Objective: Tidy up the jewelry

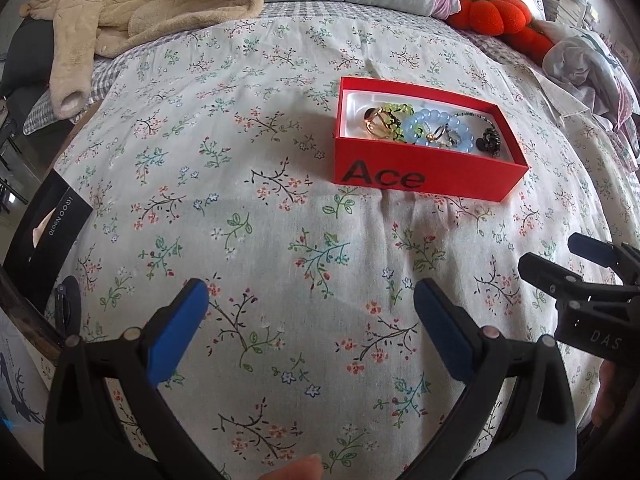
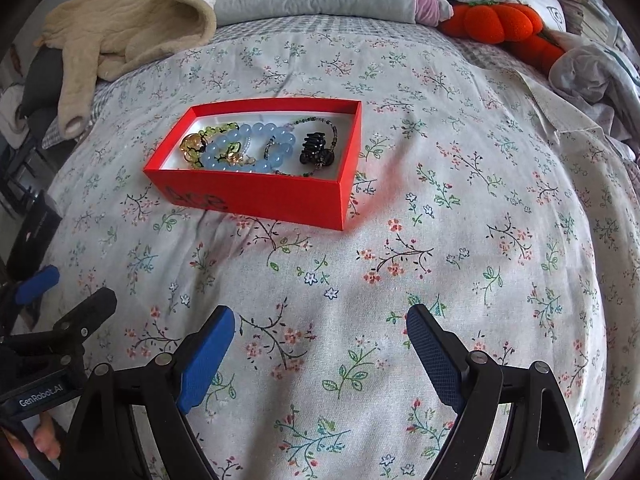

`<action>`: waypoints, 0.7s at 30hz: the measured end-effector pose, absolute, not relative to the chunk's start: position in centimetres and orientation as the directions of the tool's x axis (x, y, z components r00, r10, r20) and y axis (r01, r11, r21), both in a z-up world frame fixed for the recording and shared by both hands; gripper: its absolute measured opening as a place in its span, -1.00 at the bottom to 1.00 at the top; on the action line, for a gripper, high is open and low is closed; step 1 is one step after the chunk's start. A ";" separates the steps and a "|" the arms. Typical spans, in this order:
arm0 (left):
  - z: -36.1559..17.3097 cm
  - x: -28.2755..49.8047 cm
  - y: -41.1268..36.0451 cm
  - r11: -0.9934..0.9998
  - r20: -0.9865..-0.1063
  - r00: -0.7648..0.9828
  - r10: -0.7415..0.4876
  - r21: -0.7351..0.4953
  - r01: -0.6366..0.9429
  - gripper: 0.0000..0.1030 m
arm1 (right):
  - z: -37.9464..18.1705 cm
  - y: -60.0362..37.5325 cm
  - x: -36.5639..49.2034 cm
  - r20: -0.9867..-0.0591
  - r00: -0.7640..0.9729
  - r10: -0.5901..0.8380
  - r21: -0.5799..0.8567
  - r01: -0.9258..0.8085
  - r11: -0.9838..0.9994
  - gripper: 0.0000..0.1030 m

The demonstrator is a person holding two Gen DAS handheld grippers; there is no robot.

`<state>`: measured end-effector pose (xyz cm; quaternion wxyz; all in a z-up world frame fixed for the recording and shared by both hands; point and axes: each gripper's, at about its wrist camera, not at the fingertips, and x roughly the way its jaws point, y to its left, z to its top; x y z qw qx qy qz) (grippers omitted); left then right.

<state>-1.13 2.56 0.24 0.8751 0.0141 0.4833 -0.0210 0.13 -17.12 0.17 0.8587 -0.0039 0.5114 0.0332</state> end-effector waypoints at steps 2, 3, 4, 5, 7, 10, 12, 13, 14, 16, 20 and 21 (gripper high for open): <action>0.4 -1.1 2.6 0.999 -0.844 0.535 -0.022 0.005 0.050 0.98 | 0.2 -17.1 0.2 -0.878 0.476 0.054 0.028 -0.062 0.998 0.73; 0.4 -1.1 2.5 0.999 -0.843 0.538 -0.019 0.010 0.050 0.98 | 0.2 -17.1 0.2 -0.878 0.475 0.056 0.030 -0.063 0.998 0.73; 0.4 -1.1 2.5 0.999 -0.842 0.539 -0.016 0.014 0.052 0.98 | 0.2 -17.0 0.2 -0.880 0.472 0.057 0.030 -0.064 0.997 0.73; 0.4 -1.1 2.4 0.998 -0.842 0.540 -0.015 0.016 0.053 0.98 | 0.1 -16.9 0.2 -0.881 0.470 0.057 0.029 -0.066 0.997 0.73; 0.4 -1.2 2.4 0.998 -0.843 0.538 -0.018 0.013 0.053 0.98 | 0.0 -16.9 0.2 -0.884 0.464 0.058 0.029 -0.070 0.997 0.73; 0.5 -1.2 2.4 0.998 -0.843 0.537 -0.021 0.010 0.054 0.98 | -0.2 -16.8 0.0 -0.887 0.457 0.065 0.032 -0.080 0.996 0.73; 0.5 -1.3 2.4 0.998 -0.842 0.539 -0.018 0.014 0.056 0.98 | -0.2 -16.7 -0.1 -0.887 0.457 0.064 0.029 -0.083 0.996 0.73; 0.5 -1.3 2.4 0.998 -0.843 0.538 -0.017 0.015 0.055 0.98 | -0.2 -16.7 -0.2 -0.887 0.457 0.063 0.027 -0.084 0.996 0.73; 0.5 -1.2 2.4 0.998 -0.843 0.537 -0.018 0.014 0.056 0.98 | -0.2 -16.7 -0.2 -0.887 0.457 0.062 0.027 -0.084 0.996 0.73; 0.4 -1.2 2.3 0.998 -0.846 0.533 -0.016 0.015 0.054 0.98 | -0.2 -16.7 -0.3 -0.887 0.458 0.061 0.027 -0.082 0.996 0.73; 0.4 -1.4 2.3 0.998 -0.845 0.534 0.001 0.032 0.048 0.98 | -0.3 -16.7 -0.3 -0.887 0.458 0.058 0.023 -0.081 0.996 0.73; 0.4 -1.4 2.3 0.998 -0.847 0.532 -0.002 0.028 0.049 0.98 | -0.3 -16.6 -0.3 -0.887 0.458 0.058 0.024 -0.081 0.996 0.73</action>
